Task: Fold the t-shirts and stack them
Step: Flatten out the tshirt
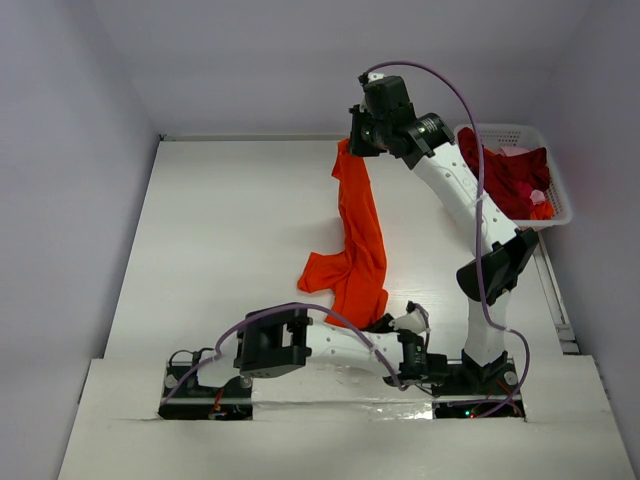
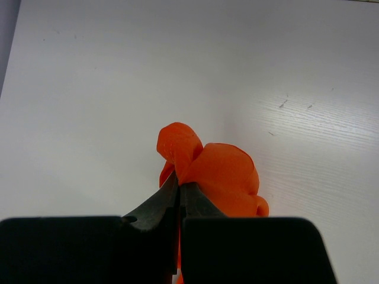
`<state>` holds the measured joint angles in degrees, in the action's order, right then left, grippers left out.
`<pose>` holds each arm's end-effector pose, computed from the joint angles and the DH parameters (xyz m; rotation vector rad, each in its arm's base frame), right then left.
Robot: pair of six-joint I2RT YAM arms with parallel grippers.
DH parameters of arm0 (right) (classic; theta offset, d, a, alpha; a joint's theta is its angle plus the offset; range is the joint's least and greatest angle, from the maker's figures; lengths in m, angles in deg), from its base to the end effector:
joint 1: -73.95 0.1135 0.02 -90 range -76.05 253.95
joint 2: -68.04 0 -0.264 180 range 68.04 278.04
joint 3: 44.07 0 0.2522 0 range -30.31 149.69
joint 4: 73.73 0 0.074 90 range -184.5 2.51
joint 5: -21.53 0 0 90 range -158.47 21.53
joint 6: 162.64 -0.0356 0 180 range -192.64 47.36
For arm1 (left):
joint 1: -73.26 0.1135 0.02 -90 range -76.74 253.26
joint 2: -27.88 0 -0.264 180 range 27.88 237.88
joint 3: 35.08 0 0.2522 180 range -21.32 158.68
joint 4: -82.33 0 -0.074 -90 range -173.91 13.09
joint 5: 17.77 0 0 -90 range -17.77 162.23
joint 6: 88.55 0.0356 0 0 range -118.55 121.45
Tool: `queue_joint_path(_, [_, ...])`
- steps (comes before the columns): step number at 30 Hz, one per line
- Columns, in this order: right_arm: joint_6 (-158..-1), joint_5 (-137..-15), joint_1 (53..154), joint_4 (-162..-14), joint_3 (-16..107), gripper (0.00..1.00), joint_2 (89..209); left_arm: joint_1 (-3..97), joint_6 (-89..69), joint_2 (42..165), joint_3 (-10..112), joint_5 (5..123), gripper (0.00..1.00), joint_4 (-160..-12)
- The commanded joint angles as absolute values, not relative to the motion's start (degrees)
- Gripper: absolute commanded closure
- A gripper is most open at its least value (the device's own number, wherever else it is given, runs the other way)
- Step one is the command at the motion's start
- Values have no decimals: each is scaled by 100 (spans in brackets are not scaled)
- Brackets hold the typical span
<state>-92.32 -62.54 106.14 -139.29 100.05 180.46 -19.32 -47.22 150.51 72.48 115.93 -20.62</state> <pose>0.3626 0.2239 0.4291 -0.1782 2.1797 0.4080 0.0065 -0.4029 0.1706 0.9173 2.2278 0.3625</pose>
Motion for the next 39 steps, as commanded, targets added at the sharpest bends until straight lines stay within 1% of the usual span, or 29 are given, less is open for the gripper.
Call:
queue_joint_path(1, [-9180,-6320,10577,-13531,10240,100,18027,-1964,-4768,15057,7430,11697,96,-1878])
queue_joint_path(3, [-9180,-6320,10577,-13531,10232,100,18027,-1964,-4777,15066,7413,11679,100,-1878])
queue_joint_path(7, [-9171,-6294,10577,-13548,10205,100,18036,-1964,-4987,14926,7264,11697,100,-1878])
queue_joint_path(13, [-9127,-6136,10577,-13575,10082,100,17870,-1596,-5515,14004,6859,11653,100,-1878])
queue_joint_path(17, [-9145,-6021,10524,-13697,10064,100,17773,-1288,-5840,13057,6640,11565,100,-1878])
queue_joint_path(20, [-9180,-5995,10472,-13794,10187,100,17738,-1033,-5972,12572,6534,11547,100,-1878])
queue_joint_path(28, [-9329,-5872,10340,-13935,10390,100,17667,-585,-5990,11885,6630,11486,100,-1878])
queue_joint_path(35, [-9435,-5889,9866,-14075,10512,100,17553,302,-5727,11139,6587,11468,100,-1878])
queue_joint_path(37, [-9426,-5898,9682,-14111,10452,100,17466,837,-5621,10911,6517,11494,100,-1887])
queue_joint_path(39, [-9435,-5898,9541,-14093,10347,100,17369,970,-5569,10769,6490,11521,100,-1887])
